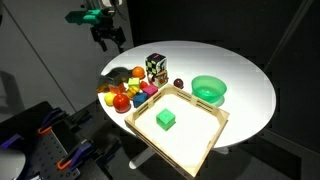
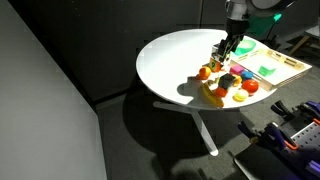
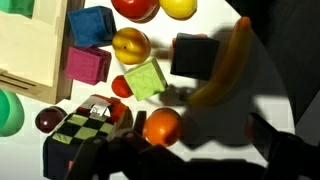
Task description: Pick up the gray block and put it in the tray
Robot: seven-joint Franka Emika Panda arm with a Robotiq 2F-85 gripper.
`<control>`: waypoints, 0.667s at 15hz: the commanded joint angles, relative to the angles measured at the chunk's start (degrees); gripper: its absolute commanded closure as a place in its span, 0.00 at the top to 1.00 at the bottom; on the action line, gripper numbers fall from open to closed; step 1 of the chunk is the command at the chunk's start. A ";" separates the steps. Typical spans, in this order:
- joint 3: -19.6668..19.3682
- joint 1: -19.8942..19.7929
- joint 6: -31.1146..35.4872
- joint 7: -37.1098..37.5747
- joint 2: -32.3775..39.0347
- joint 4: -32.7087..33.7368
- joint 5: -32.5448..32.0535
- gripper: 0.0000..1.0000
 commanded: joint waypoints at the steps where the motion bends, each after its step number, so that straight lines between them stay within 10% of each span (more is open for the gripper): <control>1: 0.09 0.36 3.57 6.80 -0.28 -2.17 -1.67 1.00; 10: 0.30 0.45 7.54 9.14 1.02 -5.55 -0.01 1.00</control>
